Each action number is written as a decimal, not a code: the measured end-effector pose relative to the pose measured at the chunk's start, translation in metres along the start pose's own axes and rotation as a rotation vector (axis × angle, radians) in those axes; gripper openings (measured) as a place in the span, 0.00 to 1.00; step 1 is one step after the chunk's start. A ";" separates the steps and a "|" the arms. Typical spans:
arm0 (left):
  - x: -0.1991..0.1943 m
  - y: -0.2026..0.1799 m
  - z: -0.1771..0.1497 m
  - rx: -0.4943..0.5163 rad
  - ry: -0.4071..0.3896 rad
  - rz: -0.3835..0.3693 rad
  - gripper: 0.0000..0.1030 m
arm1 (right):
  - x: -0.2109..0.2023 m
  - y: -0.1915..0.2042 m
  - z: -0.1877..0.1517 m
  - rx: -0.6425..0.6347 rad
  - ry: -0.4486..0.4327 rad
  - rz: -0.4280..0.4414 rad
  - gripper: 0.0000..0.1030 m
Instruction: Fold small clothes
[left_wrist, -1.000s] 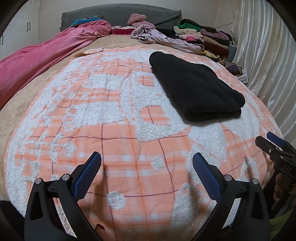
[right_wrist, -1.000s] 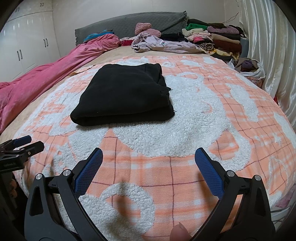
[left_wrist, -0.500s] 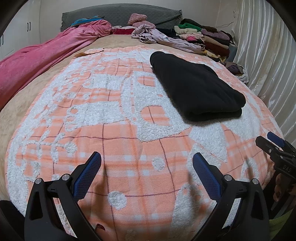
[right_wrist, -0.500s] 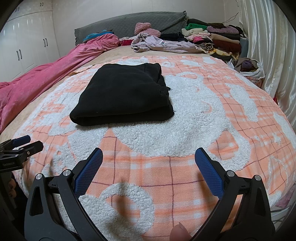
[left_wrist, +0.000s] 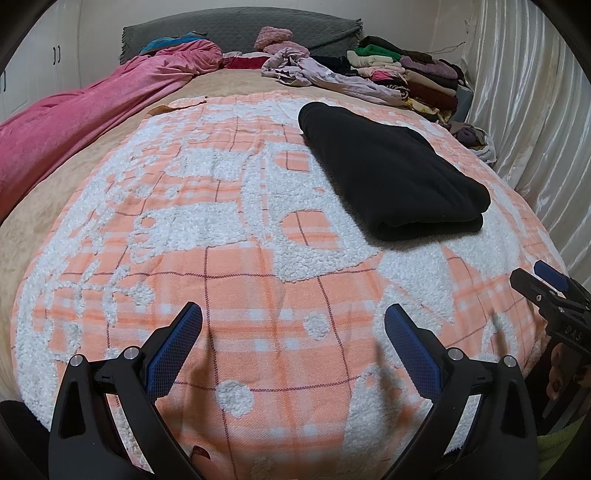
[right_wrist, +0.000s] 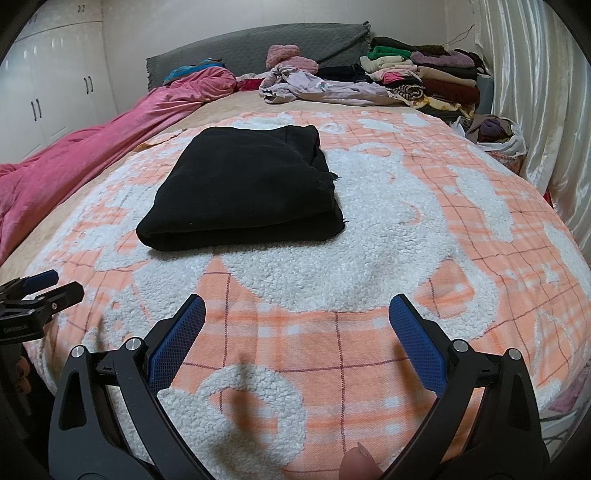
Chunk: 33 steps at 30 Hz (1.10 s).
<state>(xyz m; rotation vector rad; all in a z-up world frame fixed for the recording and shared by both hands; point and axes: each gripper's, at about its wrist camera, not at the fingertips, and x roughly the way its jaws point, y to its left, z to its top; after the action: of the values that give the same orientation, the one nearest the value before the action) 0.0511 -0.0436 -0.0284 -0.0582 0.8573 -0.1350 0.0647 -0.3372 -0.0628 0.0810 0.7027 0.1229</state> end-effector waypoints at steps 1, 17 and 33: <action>0.000 0.000 0.000 0.001 -0.001 0.000 0.96 | 0.000 -0.001 0.000 0.000 0.001 -0.001 0.91; -0.003 -0.004 0.002 0.046 -0.006 0.012 0.96 | -0.007 -0.018 0.001 0.038 -0.015 -0.017 0.91; -0.034 0.210 0.075 -0.233 -0.075 0.339 0.96 | -0.165 -0.304 -0.117 0.536 -0.127 -0.767 0.91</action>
<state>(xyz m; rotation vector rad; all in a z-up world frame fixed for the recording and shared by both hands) 0.1057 0.1694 0.0239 -0.1339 0.7932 0.2841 -0.1099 -0.6572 -0.0816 0.3218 0.5841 -0.8032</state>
